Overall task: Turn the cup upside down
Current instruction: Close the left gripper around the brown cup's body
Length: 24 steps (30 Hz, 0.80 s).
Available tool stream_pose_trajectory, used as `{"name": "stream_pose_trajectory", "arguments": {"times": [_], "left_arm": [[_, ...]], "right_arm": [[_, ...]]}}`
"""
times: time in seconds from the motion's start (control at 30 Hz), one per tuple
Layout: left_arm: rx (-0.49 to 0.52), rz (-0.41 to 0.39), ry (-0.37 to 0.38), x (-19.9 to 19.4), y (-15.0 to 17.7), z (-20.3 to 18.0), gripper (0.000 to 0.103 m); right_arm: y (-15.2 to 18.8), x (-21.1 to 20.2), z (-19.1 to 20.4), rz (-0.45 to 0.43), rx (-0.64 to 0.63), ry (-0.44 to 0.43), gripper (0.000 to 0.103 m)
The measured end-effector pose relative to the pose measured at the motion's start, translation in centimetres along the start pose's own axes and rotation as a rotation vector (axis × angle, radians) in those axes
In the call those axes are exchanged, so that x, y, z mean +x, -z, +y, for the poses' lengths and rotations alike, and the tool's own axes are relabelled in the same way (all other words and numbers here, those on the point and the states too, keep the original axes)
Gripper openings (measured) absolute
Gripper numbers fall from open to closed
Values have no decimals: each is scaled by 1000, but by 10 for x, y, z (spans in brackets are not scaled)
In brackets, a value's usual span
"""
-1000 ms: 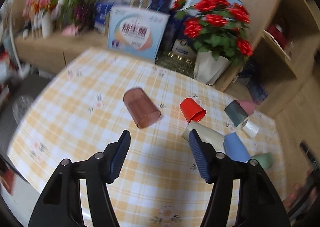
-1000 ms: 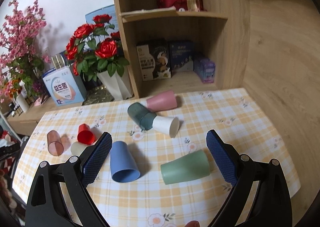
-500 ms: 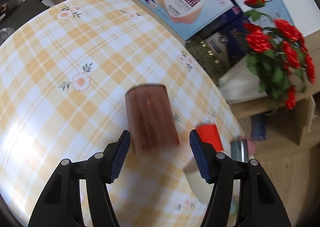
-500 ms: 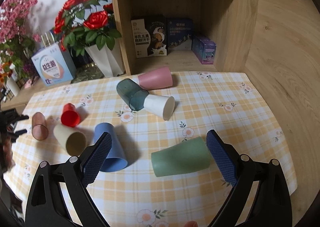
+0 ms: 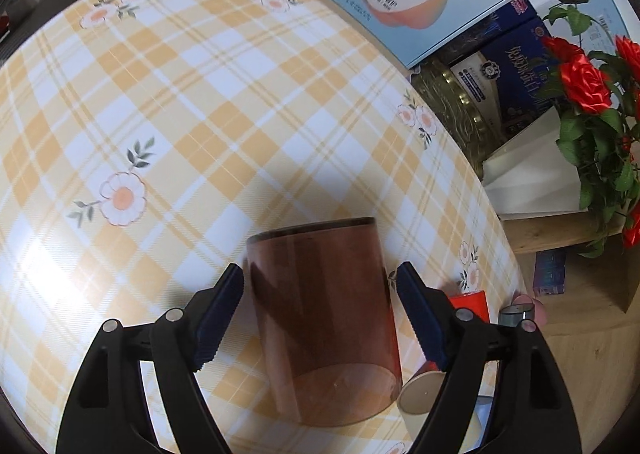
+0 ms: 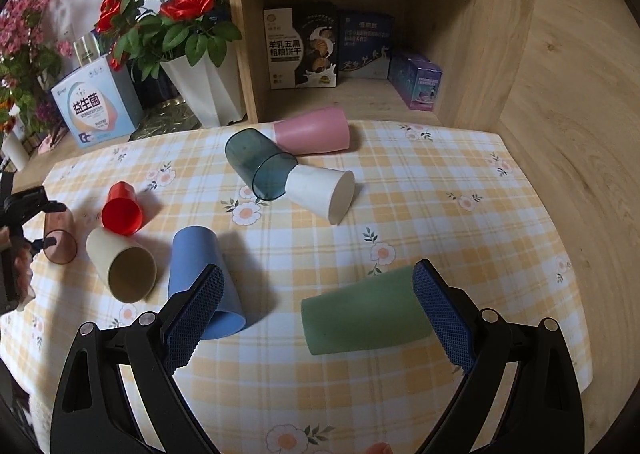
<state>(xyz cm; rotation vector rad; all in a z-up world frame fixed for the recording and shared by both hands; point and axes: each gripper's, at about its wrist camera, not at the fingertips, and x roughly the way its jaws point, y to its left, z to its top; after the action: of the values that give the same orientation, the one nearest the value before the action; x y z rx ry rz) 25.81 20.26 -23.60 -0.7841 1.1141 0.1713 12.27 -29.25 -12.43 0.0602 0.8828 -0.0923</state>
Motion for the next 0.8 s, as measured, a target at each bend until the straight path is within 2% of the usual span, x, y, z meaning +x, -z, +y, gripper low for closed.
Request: {"name": "stream_pose_trajectory", "arguments": {"times": [0.13,0.2,0.23,0.37,0.43,0.63,0.8], "left_arm": [[-15,12,-17,7,2,-1,75],[1,24,-34,8,4,-5,67],[4,28,-33,8,5,-6,67],[81,13,-5,0,16,-14,66],[123,13,1,-5,25,-19,66],[155,30,20,-30,60,-20,66],[197,46,36,-53,107,-31,66]], "right_arm": [[2,3,2,8,0,-5,92],[3,4,3,12,3,-10,92],[4,4,3,13,2,-11,92],[3,3,1,10,-2,-11,92],[1,0,-3,2,7,-8,92],[0,-8,-16,-11,48,-8,92],[9,-12,-24,4,77,-15,92]]}}
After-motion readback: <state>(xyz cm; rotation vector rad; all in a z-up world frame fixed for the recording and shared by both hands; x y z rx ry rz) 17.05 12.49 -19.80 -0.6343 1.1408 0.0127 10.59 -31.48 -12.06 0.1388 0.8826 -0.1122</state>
